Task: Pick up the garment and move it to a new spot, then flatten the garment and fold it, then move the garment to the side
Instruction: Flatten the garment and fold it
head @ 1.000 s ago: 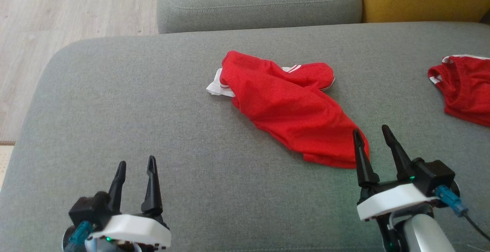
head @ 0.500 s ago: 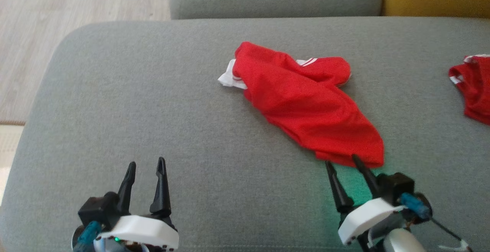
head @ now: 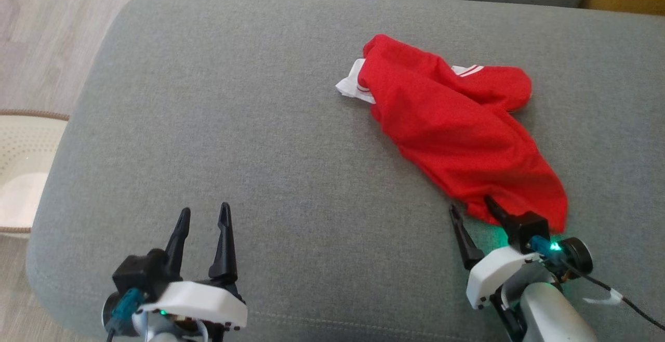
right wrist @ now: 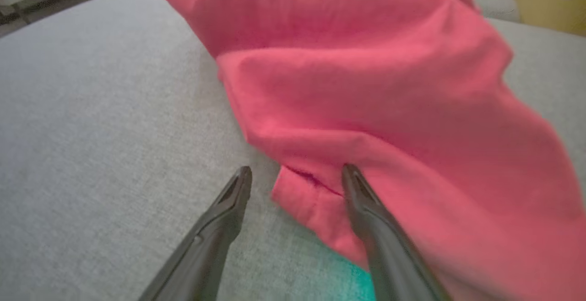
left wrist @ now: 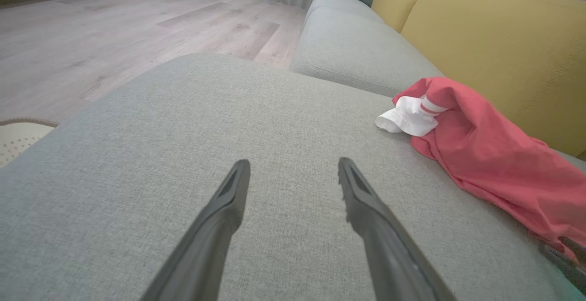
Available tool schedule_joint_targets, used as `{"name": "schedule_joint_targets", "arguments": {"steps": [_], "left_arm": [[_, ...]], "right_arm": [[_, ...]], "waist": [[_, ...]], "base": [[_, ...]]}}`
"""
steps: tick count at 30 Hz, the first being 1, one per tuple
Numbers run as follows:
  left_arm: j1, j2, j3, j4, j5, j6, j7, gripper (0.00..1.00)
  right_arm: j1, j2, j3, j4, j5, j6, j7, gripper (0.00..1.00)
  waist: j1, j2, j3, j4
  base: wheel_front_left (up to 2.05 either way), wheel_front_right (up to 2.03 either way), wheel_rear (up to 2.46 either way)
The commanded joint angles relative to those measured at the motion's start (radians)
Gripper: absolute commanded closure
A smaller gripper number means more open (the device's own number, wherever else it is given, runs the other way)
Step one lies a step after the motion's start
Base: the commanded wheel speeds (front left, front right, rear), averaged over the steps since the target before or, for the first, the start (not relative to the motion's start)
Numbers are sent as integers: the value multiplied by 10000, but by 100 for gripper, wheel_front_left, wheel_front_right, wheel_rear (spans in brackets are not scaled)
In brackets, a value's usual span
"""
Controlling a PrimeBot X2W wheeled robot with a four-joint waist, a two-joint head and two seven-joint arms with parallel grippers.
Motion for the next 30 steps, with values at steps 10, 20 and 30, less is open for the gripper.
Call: {"name": "schedule_joint_targets", "arguments": {"steps": [10, 20, 30], "left_arm": [[-441, -91, 492, -186, 119, -88, -124, 0], [-493, -179, 738, -178, 233, -295, -124, 0], [-835, -194, 725, -61, 403, -464, -124, 0]], "right_arm": [[-805, -16, -133, 953, -460, 65, -176, 100], [271, -16, -694, -1457, -1299, 65, -260, 100], [716, -35, -2629, -3120, -2306, 65, 495, 100]], "waist": [[0, -1, 71, -245], [0, -1, 67, -1715], [0, -1, 465, -2340]], "base": [[0, 0, 0], [0, 0, 0], [0, 0, 0]]}}
